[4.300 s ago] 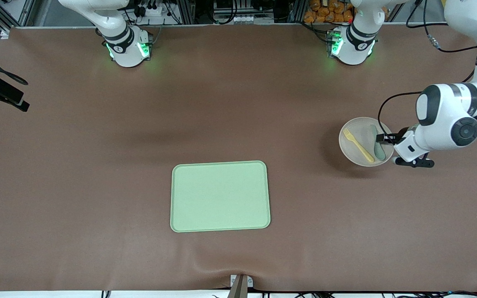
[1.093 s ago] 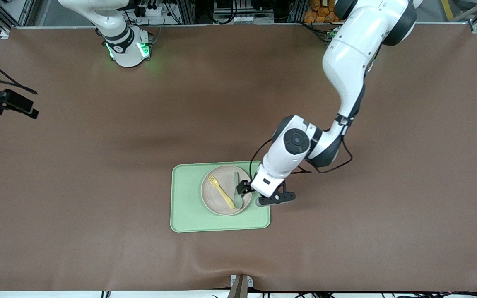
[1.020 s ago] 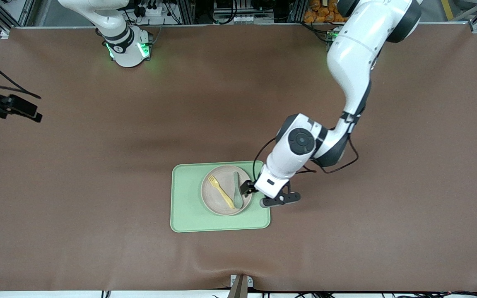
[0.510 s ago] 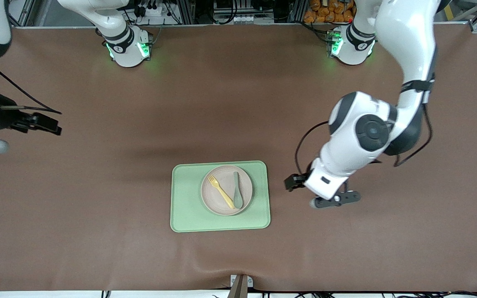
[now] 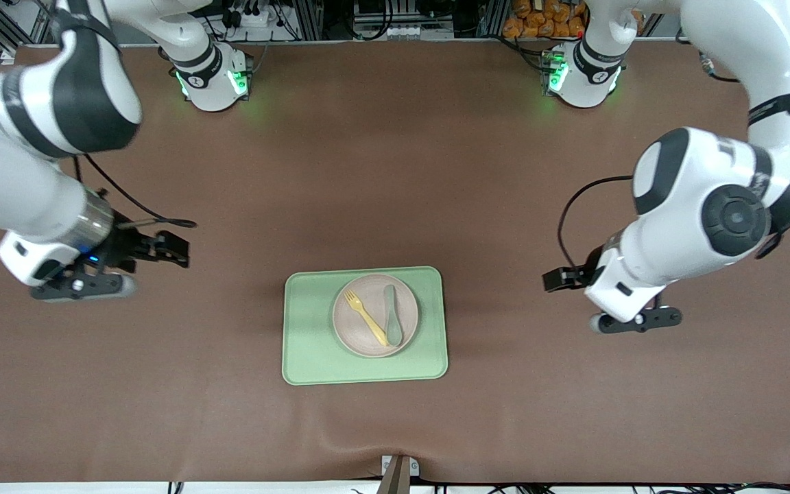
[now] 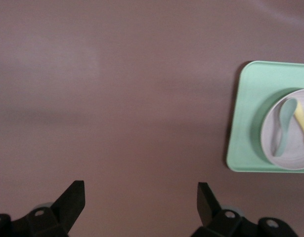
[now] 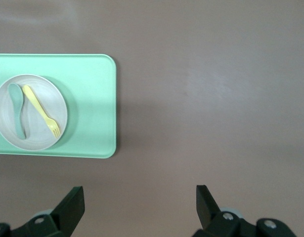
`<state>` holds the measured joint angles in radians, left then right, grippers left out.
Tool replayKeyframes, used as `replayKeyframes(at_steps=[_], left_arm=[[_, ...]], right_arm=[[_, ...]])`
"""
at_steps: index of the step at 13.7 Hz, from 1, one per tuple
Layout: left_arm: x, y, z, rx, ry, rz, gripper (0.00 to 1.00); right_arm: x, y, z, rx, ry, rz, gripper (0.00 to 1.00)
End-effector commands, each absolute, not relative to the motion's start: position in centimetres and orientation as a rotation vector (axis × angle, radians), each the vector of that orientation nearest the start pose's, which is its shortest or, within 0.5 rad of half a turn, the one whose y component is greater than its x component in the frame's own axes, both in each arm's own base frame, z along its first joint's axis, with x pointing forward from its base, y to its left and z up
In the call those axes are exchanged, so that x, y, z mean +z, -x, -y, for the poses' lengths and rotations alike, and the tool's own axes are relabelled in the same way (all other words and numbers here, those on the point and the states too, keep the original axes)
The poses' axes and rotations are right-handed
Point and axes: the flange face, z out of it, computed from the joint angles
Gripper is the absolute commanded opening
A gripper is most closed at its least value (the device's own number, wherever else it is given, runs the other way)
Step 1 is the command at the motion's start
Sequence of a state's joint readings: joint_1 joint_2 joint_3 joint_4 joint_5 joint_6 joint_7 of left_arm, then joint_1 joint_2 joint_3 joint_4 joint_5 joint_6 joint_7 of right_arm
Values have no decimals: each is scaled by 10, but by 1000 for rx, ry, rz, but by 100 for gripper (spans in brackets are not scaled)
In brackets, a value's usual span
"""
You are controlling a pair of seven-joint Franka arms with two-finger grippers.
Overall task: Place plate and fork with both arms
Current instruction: 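Withdraw the left gripper while the right gripper reaches toward the yellow fork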
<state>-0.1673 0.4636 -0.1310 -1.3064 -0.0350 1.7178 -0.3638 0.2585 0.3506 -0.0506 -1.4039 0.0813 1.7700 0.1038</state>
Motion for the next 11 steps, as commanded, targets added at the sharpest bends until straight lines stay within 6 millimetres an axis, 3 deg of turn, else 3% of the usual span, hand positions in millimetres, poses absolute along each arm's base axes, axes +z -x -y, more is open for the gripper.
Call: replayKeyframes(at_steps=[1, 5, 7, 9, 11], left_arm=[[509, -634, 154, 127, 3147, 57, 100], [554, -619, 94, 125, 3148, -35, 100], [573, -610, 78, 122, 3145, -69, 100], [587, -600, 75, 129, 3141, -108, 100], [600, -593, 69, 117, 3139, -118, 100]], right_arm=[[472, -681, -190, -44, 3058, 150, 100], [397, -697, -254, -126, 2988, 69, 100], [366, -693, -293, -168, 2984, 120, 100], [336, -692, -327, -230, 2969, 172, 99], [317, -692, -358, -269, 2955, 226, 88]])
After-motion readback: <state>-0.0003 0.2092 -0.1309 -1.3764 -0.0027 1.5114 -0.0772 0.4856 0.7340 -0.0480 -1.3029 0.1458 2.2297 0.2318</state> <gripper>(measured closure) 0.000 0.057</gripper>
